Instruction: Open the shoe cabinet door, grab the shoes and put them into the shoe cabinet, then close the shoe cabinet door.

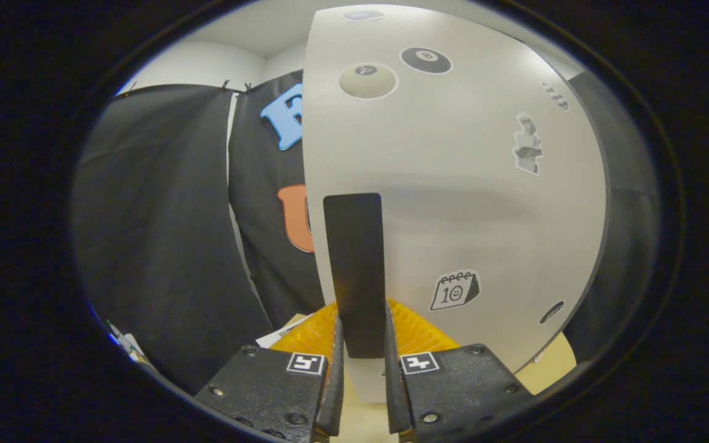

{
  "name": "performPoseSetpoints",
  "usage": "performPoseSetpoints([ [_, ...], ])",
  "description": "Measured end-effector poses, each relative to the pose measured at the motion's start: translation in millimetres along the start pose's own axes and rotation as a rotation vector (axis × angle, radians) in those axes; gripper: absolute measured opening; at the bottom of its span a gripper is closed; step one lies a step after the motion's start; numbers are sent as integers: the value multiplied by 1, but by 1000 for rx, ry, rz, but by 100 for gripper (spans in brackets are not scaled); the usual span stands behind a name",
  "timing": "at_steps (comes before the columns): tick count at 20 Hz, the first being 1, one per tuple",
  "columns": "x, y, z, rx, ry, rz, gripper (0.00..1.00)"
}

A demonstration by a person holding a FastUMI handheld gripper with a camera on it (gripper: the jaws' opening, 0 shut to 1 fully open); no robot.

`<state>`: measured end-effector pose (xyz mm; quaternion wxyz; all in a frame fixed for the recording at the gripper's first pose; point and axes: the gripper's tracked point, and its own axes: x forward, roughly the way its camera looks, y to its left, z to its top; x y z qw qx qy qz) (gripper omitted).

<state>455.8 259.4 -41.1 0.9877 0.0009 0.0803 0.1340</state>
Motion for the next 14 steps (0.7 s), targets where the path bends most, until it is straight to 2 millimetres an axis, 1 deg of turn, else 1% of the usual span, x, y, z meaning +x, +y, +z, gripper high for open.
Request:
performPoseSetpoints([
  [2, -22, -2, -3, -15, -2, 1, 31],
  [4, -49, -8, -7, -20, -5, -2, 31],
  [6, -72, -15, -11, -26, -10, -7, 30],
  [10, -113, -34, -19, -31, -34, -28, 29],
  [14, -148, -58, -25, -34, -53, -72, 28],
])
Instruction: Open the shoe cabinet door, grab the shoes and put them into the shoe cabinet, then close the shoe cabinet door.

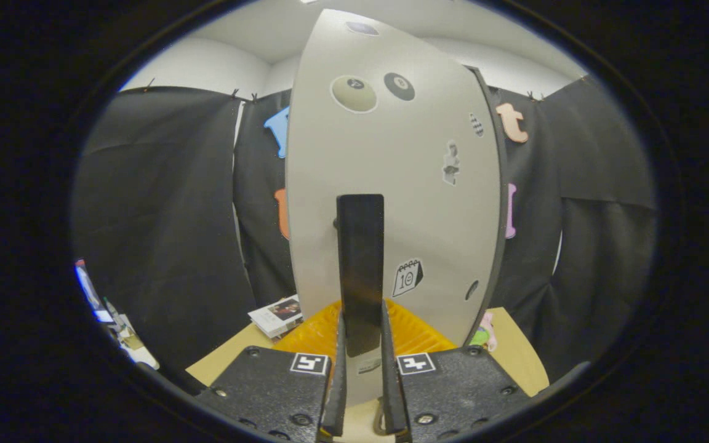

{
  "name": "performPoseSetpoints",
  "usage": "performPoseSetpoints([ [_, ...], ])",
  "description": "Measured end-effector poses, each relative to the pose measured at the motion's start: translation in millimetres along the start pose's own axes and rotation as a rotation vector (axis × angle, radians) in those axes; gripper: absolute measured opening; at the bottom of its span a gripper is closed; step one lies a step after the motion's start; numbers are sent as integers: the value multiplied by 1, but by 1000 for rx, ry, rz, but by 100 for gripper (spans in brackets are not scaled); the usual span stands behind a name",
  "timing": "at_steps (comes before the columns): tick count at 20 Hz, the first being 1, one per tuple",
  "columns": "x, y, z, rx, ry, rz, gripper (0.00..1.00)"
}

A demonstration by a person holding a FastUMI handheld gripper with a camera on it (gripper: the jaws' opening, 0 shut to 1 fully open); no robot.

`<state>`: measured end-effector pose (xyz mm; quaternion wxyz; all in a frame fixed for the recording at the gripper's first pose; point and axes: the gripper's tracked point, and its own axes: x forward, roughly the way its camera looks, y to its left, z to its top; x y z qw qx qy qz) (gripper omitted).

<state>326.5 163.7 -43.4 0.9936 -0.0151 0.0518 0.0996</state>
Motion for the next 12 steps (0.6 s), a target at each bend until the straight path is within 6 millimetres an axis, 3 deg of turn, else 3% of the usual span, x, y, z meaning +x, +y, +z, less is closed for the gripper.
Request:
performPoseSetpoints([
  [7, -50, -45, -8, 34, -2, -95, 23],
  [12, -70, -77, -10, 37, 3, -123, 18],
])
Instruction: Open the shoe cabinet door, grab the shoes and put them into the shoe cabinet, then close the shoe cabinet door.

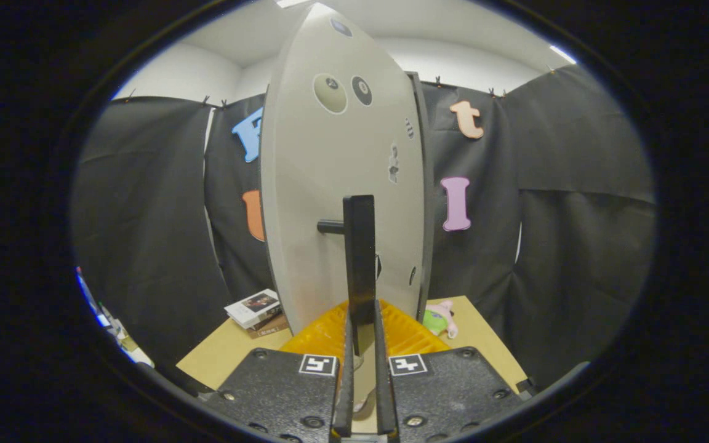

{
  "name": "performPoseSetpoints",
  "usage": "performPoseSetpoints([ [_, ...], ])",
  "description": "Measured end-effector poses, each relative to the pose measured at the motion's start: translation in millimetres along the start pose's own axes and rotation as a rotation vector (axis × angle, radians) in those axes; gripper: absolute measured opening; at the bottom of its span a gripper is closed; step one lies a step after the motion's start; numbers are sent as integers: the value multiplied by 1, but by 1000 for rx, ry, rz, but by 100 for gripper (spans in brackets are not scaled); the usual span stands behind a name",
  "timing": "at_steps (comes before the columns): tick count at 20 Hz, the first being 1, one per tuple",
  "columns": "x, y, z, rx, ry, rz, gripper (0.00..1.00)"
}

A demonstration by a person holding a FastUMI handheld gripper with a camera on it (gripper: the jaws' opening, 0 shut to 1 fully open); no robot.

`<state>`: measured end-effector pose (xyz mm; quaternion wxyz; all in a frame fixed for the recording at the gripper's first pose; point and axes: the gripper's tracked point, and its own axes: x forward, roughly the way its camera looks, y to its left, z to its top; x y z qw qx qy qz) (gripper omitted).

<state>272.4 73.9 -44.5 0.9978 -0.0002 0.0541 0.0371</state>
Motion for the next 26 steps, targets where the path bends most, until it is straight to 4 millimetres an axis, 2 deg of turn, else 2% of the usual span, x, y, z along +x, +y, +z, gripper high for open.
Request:
performPoseSetpoints([
  [6, -12, -49, -1, 24, 9, 10, 14],
  [10, -8, -79, 0, 41, 14, 25, 13],
  [13, -18, -97, 1, 28, 9, 10, 10],
  [19, -14, -154, 2, 59, 11, -44, 5],
  [23, -9, -171, 2, 77, 24, 2, 5],
  [26, -9, -172, 4, 90, 15, 29, 5],
])
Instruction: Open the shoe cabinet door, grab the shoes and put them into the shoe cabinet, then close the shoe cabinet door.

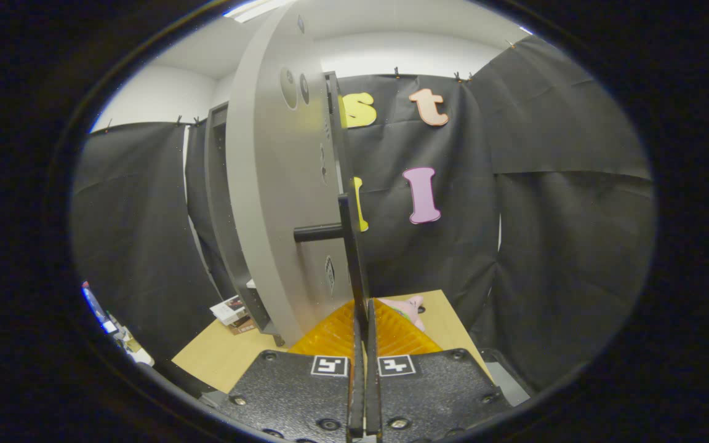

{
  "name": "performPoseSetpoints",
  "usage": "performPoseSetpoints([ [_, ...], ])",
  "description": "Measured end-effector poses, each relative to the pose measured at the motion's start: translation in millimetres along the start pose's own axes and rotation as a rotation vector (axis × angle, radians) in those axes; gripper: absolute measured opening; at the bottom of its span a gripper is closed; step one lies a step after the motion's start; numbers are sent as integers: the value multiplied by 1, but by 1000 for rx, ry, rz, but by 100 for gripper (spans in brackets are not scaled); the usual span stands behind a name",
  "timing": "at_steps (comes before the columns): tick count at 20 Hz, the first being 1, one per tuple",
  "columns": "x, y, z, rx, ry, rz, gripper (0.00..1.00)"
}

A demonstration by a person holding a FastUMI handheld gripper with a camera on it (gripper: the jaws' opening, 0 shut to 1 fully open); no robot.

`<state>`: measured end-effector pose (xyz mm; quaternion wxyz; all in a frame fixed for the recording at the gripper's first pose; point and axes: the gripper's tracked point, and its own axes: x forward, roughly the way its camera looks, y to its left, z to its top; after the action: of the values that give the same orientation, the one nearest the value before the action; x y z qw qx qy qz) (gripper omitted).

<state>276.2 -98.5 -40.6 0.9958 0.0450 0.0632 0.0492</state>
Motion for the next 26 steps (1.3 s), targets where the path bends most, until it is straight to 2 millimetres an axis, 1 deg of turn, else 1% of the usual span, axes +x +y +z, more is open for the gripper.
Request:
performPoseSetpoints([
  [3, 0, -3, -2, -29, -1, -5, 5],
  [7, -7, -7, -5, -58, -9, -27, 6],
  [9, -10, -12, -6, -71, -10, -54, 13],
  [13, -24, -21, -5, -97, -14, -109, 46],
  [17, -44, -31, -2, -78, -40, -162, 65],
  [18, -52, -34, -1, -74, -45, -179, 67],
  [20, -70, -35, 3, -65, -73, -202, 74],
  [22, -90, -29, 12, -57, -122, -213, 75],
  [24, -109, -20, 15, -57, -166, -221, 91],
  [26, -125, -6, 19, -58, -219, -231, 96],
])
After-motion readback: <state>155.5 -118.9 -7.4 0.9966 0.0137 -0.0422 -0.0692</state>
